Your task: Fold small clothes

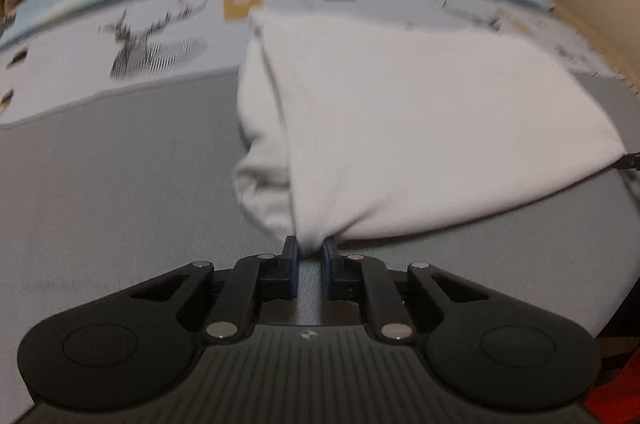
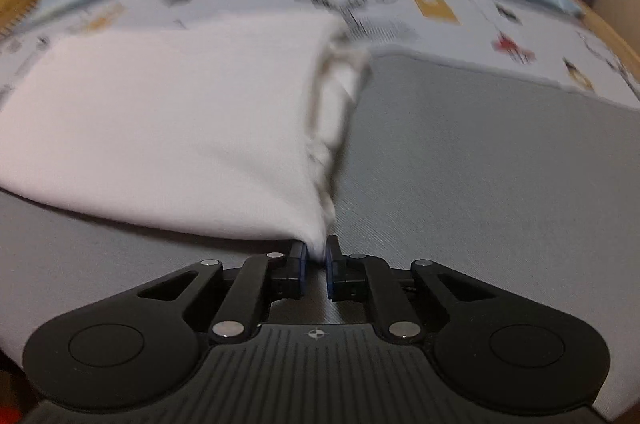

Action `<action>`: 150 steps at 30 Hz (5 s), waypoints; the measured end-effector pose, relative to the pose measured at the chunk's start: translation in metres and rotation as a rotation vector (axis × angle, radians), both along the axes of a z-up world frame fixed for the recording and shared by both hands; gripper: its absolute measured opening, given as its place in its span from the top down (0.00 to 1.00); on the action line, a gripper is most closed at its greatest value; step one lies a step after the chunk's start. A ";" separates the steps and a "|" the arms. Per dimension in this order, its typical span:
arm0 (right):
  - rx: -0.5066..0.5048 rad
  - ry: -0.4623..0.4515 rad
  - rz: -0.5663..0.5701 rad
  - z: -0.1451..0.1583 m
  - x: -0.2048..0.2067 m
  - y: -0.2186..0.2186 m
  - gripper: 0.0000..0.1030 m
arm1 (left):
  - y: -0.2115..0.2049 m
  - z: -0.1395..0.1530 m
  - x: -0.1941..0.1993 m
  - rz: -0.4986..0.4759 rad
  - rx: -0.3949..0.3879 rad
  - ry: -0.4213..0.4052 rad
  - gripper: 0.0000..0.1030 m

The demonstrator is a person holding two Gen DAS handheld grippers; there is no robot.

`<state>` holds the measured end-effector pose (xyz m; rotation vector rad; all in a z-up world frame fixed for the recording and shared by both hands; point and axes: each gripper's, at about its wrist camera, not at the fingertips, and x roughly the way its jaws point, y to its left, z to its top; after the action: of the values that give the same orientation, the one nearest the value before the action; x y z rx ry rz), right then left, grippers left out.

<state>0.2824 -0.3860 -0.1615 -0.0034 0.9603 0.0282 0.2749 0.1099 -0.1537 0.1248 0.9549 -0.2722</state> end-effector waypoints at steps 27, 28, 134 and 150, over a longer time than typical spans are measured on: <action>0.282 -0.157 -0.125 0.020 -0.070 0.073 0.32 | -0.002 0.045 -0.062 0.338 -0.089 -0.141 0.00; 0.278 -0.153 -0.127 0.018 -0.070 0.072 0.32 | 0.000 0.044 -0.061 0.346 -0.094 -0.134 0.00; 0.329 -0.089 0.288 0.090 0.136 0.167 0.26 | 0.072 0.016 -0.028 0.678 -0.526 0.178 0.00; 0.468 0.286 0.276 -0.002 0.307 0.194 0.85 | 0.064 -0.004 0.009 0.861 -0.671 0.108 0.91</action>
<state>0.5891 -0.1922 -0.1631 0.3074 1.2140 0.5186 0.2841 0.1739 -0.1577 -0.9074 0.8985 0.2120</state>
